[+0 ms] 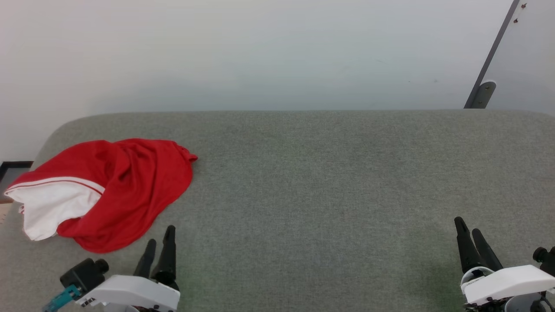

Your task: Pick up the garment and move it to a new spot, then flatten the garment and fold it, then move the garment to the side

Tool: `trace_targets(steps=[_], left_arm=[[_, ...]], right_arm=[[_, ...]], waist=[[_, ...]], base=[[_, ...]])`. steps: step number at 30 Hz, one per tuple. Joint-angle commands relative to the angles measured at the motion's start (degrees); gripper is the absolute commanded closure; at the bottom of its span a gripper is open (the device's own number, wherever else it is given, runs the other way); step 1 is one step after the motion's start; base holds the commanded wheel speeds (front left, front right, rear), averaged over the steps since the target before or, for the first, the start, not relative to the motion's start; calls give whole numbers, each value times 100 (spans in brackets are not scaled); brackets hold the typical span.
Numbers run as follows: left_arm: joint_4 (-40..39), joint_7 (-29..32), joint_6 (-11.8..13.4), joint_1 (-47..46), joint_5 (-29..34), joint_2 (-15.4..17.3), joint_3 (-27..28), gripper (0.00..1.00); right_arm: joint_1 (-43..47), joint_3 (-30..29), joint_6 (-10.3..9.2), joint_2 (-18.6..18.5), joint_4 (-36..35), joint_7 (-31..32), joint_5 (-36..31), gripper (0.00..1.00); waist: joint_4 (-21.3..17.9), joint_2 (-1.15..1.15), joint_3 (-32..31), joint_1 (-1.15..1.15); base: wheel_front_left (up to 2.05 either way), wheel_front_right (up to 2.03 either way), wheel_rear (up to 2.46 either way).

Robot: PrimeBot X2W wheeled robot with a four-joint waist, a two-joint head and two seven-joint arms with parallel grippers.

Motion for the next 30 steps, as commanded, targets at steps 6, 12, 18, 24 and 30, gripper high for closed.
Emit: trace_targets(steps=[6, 12, 18, 24, 30], left_arm=[[-119, -148, -78, -91, 603, 37, 135, 0], [-122, -247, -187, -64, 1032, 37, 259, 0], [-132, -323, -245, -53, 1402, 23, 325, 0], [-111, -414, -336, -84, 1812, 42, 400, 0], [-55, -499, -424, -118, 2181, 41, 457, 0]], right_arm=[[-163, -64, -3, -69, -162, -102, -579, 0], [-142, -87, -3, -93, -228, -157, -936, 0], [-135, -102, -3, -113, -285, -189, -1213, 0], [-132, -109, -3, -131, -339, -232, -1533, 0], [-137, -113, -4, -156, -384, -282, -1842, 0]], waist=[[-2, 0, 0, 0], [-3, 0, -4, 0], [-5, 0, -4, 0], [-12, 0, 0, 0], [-18, 0, 0, 0]], base=[[0, 0, 0], [0, 0, 0], [0, 0, 0], [0, 0, 0], [0, 0, 0]])
